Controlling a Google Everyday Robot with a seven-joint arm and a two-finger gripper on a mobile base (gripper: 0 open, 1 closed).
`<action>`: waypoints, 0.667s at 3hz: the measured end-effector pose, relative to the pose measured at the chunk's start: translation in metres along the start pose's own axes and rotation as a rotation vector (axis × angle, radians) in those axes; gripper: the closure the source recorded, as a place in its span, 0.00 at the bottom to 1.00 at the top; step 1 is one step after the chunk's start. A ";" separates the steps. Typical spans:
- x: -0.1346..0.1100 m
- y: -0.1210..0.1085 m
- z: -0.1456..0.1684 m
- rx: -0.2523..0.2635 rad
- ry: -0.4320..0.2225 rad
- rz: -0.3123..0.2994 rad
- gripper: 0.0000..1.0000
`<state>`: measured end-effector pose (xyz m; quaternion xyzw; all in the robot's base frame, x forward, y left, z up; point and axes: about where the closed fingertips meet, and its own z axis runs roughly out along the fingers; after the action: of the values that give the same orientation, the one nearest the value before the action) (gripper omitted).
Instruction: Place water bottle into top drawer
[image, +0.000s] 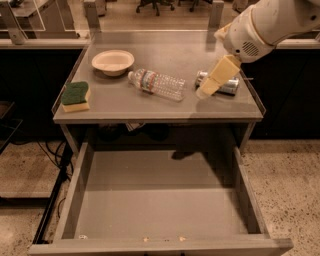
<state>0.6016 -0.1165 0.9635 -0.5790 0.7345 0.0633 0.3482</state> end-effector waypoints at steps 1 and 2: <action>-0.020 -0.007 0.033 -0.046 -0.064 -0.035 0.00; -0.047 -0.003 0.072 -0.124 -0.126 -0.053 0.00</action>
Offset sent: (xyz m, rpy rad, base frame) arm 0.0576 0.1197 -0.0398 0.1676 0.0708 0.2405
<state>0.6401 -0.0436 0.9382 -0.6136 0.6902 0.1358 0.3587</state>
